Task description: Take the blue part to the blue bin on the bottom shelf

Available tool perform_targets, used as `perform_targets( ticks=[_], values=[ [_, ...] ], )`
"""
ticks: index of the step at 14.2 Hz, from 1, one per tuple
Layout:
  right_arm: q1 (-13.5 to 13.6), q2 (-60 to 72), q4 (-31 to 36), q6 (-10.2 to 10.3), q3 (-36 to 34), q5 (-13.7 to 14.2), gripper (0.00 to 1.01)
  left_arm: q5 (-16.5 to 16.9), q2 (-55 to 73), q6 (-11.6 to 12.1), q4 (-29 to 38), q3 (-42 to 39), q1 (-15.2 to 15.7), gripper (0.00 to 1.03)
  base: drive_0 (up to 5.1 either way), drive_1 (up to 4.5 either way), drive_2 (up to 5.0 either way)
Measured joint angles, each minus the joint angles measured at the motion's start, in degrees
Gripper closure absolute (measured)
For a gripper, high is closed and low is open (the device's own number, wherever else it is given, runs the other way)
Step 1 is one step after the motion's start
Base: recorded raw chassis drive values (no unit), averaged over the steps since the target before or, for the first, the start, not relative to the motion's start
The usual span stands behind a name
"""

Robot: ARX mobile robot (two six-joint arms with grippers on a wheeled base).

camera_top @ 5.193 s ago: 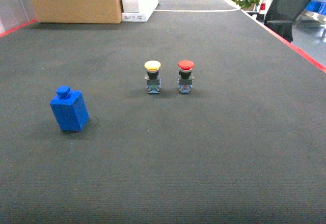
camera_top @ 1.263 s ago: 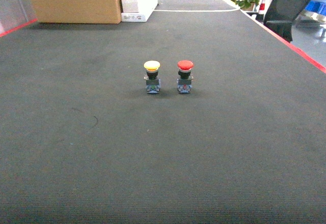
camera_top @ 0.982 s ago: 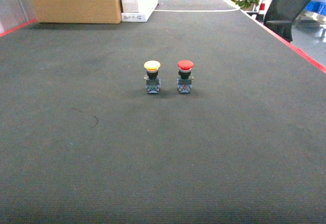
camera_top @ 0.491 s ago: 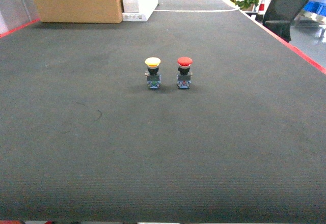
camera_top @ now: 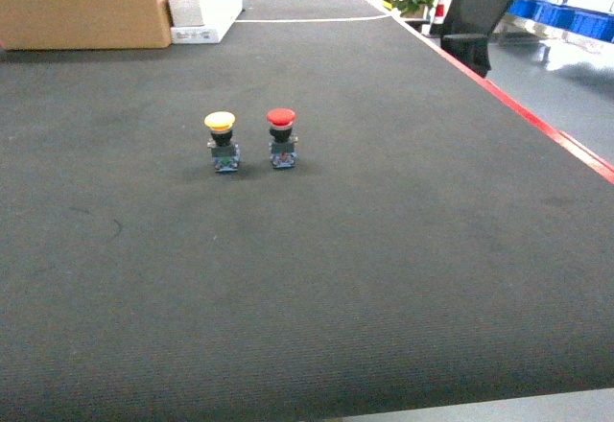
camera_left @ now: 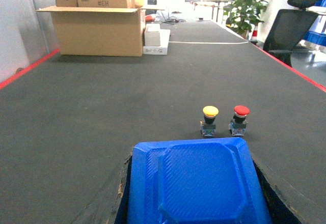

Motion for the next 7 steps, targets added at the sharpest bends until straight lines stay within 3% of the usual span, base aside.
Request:
perform_targets(
  ticks=[7],
  values=[
    [0.00,0.00,0.00,0.00,0.00,-0.02,0.03,-0.04,0.00,0.00,-0.02,0.00,0.00,0.59,-1.6,-1.59,-1.6]
  ],
)
